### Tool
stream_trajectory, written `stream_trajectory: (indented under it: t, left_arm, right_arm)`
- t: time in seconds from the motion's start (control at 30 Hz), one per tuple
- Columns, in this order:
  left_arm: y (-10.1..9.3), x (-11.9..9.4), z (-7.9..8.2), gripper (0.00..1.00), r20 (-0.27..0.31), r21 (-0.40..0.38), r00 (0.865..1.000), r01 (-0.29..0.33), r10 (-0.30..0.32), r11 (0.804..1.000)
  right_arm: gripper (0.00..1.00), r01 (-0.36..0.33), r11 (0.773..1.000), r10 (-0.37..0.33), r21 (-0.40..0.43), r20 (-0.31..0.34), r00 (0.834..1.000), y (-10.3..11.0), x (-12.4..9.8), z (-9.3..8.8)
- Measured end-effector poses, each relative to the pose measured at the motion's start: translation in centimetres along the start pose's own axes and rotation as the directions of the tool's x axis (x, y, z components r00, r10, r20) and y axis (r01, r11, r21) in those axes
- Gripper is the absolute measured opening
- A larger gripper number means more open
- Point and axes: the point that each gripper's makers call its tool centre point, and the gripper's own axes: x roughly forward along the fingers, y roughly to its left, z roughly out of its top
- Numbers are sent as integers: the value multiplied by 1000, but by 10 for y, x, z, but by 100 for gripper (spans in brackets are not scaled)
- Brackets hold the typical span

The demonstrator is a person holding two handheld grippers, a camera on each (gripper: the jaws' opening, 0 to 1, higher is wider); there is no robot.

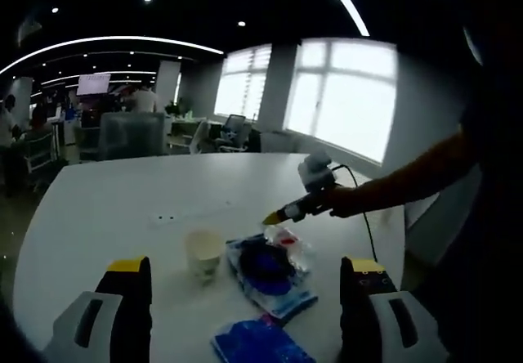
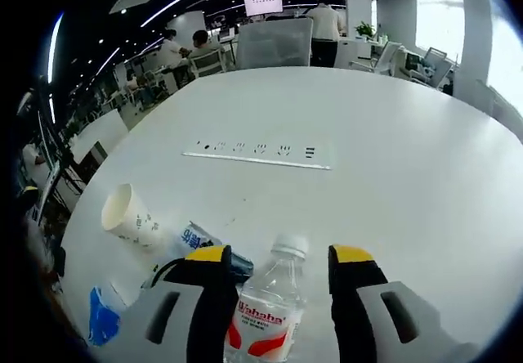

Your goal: Arrange the tabletop items into an orderly group along one side of the table until the central work area is clear of visible clutter.

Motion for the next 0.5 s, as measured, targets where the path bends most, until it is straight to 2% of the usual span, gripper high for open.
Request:
stream_trajectory:
  t: [0.07, 0.17, 0.37, 0.5]
  left_arm:
    - [2, 1, -2, 94, -2, -1, 1000, 0, 0, 1000]
    - [4, 3, -6, 94, -20, 2, 1000, -1, 1, 1000]
    - [7, 4, -10, 94, -35, 5, 999, 5, -5, 1000]
    - [9, 4, -13, 92, -46, 7, 999, 4, -3, 1000]
  right_arm:
    - [42, 1, 1000, -1, 15, -11, 1000, 0, 8, 0]
    - [39, 3, 1000, -2, 30, -24, 1000, -1, 8, -3]
    - [37, 30, 999, -30, 15, -45, 999, -3, 20, -7]
    - [32, 55, 998, -55, -5, -65, 996, -7, 25, -11]
